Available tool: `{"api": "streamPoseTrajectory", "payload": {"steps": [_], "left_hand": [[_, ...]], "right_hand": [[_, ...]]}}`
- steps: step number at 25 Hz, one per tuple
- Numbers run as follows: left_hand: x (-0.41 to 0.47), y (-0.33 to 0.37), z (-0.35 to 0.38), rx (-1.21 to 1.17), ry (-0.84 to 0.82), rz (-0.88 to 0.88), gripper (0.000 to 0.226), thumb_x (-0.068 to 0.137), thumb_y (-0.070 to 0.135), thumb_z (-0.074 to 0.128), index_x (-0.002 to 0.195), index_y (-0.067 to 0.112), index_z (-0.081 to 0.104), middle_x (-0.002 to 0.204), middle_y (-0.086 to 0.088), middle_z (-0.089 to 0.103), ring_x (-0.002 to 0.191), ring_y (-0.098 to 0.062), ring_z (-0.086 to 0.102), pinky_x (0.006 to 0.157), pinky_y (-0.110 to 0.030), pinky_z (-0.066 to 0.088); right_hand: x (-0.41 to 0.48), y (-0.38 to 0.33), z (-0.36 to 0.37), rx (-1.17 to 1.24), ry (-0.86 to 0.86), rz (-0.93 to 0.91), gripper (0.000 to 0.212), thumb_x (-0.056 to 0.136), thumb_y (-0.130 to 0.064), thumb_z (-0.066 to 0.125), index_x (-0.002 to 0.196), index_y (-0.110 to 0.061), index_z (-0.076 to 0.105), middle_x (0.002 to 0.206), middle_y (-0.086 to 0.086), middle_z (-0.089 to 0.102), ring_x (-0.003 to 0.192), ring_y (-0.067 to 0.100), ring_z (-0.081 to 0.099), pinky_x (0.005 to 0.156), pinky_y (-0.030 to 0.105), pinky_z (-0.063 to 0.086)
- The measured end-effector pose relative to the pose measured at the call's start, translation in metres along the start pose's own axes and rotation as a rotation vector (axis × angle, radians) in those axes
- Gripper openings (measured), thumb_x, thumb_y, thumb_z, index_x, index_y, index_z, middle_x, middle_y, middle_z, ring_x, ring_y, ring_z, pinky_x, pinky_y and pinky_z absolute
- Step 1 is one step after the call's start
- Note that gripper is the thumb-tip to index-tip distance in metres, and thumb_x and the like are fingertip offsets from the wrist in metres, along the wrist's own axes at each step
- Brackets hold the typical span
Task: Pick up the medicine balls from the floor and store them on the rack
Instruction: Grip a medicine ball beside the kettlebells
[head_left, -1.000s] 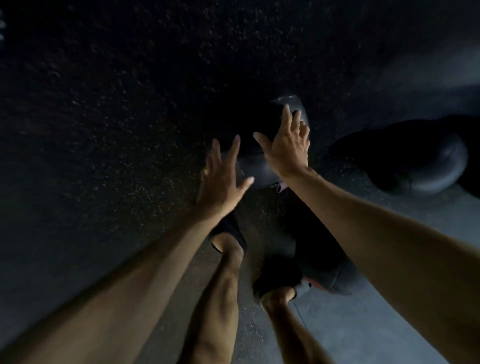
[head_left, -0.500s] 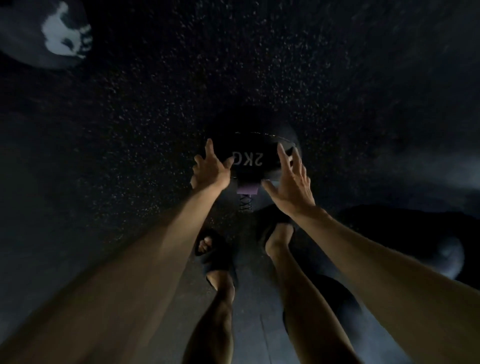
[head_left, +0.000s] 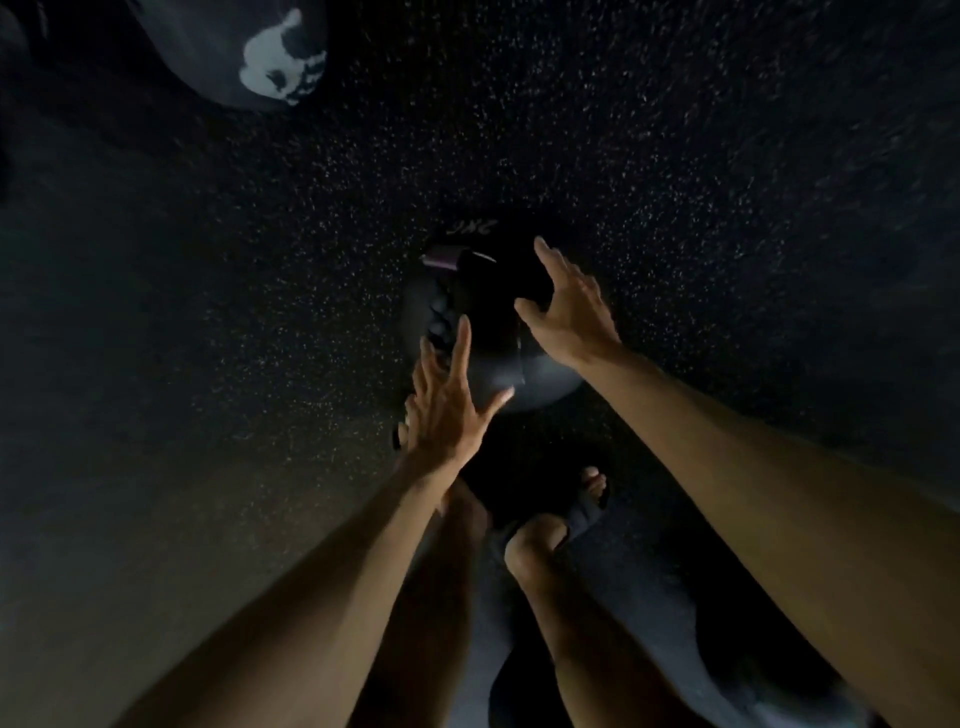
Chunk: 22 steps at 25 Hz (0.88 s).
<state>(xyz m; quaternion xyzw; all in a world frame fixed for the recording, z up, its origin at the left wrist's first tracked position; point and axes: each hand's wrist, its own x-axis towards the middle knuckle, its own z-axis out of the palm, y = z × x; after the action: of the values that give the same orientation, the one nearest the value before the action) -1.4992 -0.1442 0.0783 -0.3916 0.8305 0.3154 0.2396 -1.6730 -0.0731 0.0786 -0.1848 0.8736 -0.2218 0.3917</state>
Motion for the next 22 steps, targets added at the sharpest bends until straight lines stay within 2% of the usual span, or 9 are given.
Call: {"api": "streamPoseTrajectory", "payload": {"steps": [2, 4, 6, 8, 11, 15, 18, 20, 22], "left_hand": [[0.034, 0.003, -0.016, -0.111, 0.037, -0.149, 0.093, 0.092, 0.056, 0.058, 0.154, 0.049, -0.011, 0.164, -0.023, 0.005, 0.145, -0.048, 0.023, 0.107, -0.061, 0.037], [0.071, -0.007, -0.046, -0.146, 0.044, -0.206, 0.086, 0.096, 0.050, 0.056, 0.155, 0.048, -0.007, 0.160, -0.024, 0.018, 0.139, -0.048, 0.034, 0.104, -0.059, 0.042], [0.110, -0.021, -0.084, -0.087, -0.020, -0.183, 0.080, 0.096, 0.057, 0.050, 0.156, 0.046, -0.001, 0.152, -0.022, 0.033, 0.132, -0.045, 0.044, 0.101, -0.056, 0.044], [0.139, -0.035, -0.117, -0.074, -0.058, -0.196, 0.076, 0.096, 0.060, 0.048, 0.158, 0.039, 0.010, 0.150, -0.020, 0.040, 0.133, -0.042, 0.045, 0.104, -0.053, 0.041], [0.151, -0.032, -0.141, -0.106, -0.077, -0.128, 0.074, 0.097, 0.056, 0.049, 0.158, 0.029, 0.018, 0.154, -0.018, 0.034, 0.138, -0.040, 0.040, 0.107, -0.052, 0.038], [0.140, -0.020, -0.149, -0.004, -0.044, 0.053, 0.088, 0.092, 0.057, 0.057, 0.158, 0.036, 0.003, 0.163, -0.019, 0.010, 0.148, -0.040, 0.018, 0.109, -0.059, 0.036], [0.153, -0.008, -0.156, 0.024, -0.052, 0.010, 0.098, 0.091, 0.052, 0.063, 0.157, 0.041, -0.008, 0.165, -0.018, -0.004, 0.151, -0.041, 0.007, 0.111, -0.060, 0.031], [0.174, 0.000, -0.167, 0.035, -0.048, -0.030, 0.097, 0.091, 0.050, 0.064, 0.156, 0.043, -0.009, 0.166, -0.017, -0.003, 0.151, -0.040, 0.009, 0.110, -0.059, 0.033], [0.202, 0.006, -0.186, 0.044, -0.084, -0.064, 0.097, 0.091, 0.050, 0.064, 0.155, 0.045, -0.009, 0.166, -0.016, 0.001, 0.150, -0.040, 0.014, 0.109, -0.059, 0.036]], "right_hand": [[0.008, -0.008, 0.001, 0.009, 0.007, -0.035, 0.074, 0.096, -0.031, 0.061, 0.159, -0.025, 0.024, 0.165, 0.005, 0.025, 0.151, 0.026, 0.024, 0.122, 0.046, 0.026], [0.007, -0.011, 0.007, -0.037, 0.013, 0.005, 0.078, 0.094, -0.031, 0.064, 0.159, -0.026, 0.023, 0.165, 0.010, 0.021, 0.150, 0.031, 0.023, 0.120, 0.050, 0.029], [0.005, -0.018, 0.013, -0.080, -0.009, 0.066, 0.091, 0.092, -0.033, 0.069, 0.161, -0.031, 0.010, 0.167, 0.013, 0.007, 0.152, 0.036, 0.016, 0.120, 0.053, 0.029], [0.014, -0.035, 0.021, -0.110, -0.039, 0.078, 0.101, 0.091, -0.036, 0.071, 0.161, -0.036, -0.002, 0.168, 0.013, -0.005, 0.153, 0.040, 0.008, 0.120, 0.055, 0.028], [0.042, -0.069, 0.019, -0.105, 0.004, 0.147, 0.099, 0.094, -0.037, 0.068, 0.160, -0.039, -0.005, 0.169, 0.011, -0.007, 0.154, 0.038, 0.003, 0.121, 0.056, 0.026], [0.092, -0.103, -0.007, -0.234, 0.022, 0.178, 0.090, 0.094, -0.054, 0.060, 0.161, -0.037, 0.003, 0.169, 0.007, 0.004, 0.153, 0.034, 0.014, 0.116, 0.057, 0.028], [0.130, -0.121, -0.019, -0.146, 0.034, 0.218, 0.086, 0.092, -0.060, 0.058, 0.160, -0.030, 0.015, 0.167, 0.010, 0.014, 0.150, 0.036, 0.020, 0.118, 0.055, 0.029], [0.140, -0.131, -0.020, -0.120, 0.096, 0.179, 0.081, 0.092, -0.060, 0.056, 0.158, -0.026, 0.022, 0.163, 0.014, 0.021, 0.147, 0.036, 0.024, 0.115, 0.055, 0.033], [0.133, -0.135, -0.018, -0.188, 0.144, 0.093, 0.080, 0.094, -0.061, 0.053, 0.157, -0.024, 0.021, 0.163, 0.017, 0.018, 0.149, 0.035, 0.022, 0.115, 0.054, 0.035]]}}
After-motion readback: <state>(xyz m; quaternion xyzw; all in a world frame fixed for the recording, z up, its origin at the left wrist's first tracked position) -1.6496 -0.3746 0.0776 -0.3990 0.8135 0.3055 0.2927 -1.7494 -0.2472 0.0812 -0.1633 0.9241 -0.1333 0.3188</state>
